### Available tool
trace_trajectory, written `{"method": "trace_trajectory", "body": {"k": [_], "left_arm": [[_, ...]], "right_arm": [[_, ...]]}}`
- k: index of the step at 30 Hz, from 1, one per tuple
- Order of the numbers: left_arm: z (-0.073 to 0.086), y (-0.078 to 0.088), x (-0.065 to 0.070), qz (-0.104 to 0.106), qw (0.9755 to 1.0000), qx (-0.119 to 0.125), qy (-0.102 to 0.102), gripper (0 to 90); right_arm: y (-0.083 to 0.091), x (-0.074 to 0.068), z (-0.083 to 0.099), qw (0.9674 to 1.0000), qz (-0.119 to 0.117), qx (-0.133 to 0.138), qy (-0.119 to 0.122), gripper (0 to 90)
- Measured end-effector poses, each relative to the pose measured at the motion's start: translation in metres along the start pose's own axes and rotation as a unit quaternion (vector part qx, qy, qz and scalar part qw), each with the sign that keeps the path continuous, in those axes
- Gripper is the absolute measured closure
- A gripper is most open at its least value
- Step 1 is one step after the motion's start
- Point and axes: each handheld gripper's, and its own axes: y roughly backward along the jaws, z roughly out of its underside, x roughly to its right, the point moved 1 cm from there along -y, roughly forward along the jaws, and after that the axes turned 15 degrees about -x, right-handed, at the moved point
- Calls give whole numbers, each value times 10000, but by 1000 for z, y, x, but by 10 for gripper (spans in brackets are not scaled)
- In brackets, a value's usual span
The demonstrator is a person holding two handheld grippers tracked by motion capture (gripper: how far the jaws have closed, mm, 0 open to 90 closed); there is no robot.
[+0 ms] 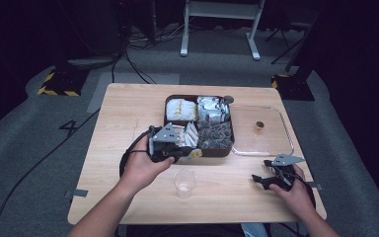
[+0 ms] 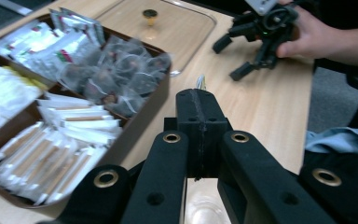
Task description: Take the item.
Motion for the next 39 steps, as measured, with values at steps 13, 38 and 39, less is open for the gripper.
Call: {"method": "trace_trajectory", "body": {"k": [13,38,39], "left_arm": [[25,-16,18,216,9997,-28,55,900],[47,-26,26,297,9994,-122,114,665],[47,-25,25,308,9994,-112,119,648]], "right_arm": [[0,0,0,10000,-8,1,12,159],[0,0,0,10000,-7,1,12,159],[0,0,0,10000,-7,1,12,159]]}}
